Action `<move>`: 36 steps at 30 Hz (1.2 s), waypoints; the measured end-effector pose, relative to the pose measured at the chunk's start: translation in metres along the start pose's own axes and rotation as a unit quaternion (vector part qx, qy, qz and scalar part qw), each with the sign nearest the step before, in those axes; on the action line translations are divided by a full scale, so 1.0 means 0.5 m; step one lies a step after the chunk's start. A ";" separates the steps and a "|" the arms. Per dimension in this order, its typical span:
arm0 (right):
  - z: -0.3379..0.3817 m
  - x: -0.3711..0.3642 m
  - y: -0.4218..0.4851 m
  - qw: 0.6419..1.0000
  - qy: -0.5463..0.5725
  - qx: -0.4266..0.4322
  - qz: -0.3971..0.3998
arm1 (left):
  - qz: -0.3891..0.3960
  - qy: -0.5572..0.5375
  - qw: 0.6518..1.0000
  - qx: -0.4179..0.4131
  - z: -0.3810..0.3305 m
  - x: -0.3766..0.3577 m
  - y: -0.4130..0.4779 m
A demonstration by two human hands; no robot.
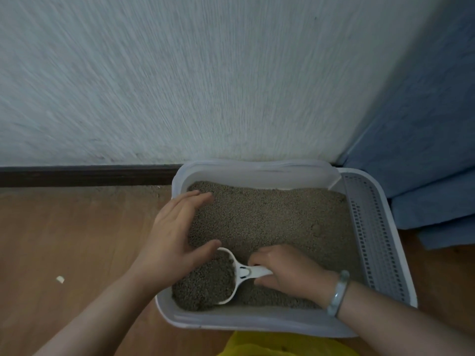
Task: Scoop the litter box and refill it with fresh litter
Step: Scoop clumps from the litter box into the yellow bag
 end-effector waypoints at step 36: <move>-0.087 0.095 -0.119 0.972 0.084 -0.130 -0.179 | -0.041 0.040 0.998 0.010 0.026 -0.012 -0.014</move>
Point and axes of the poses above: each hand's wrist, its own y-axis towards the middle knuckle, its own x-axis out of the back of the hand, z = x × y, the point moved 3 cm from there along y, towards the middle knuckle, and after that the axes turned 6 degrees about -x, right-handed, at the moved point
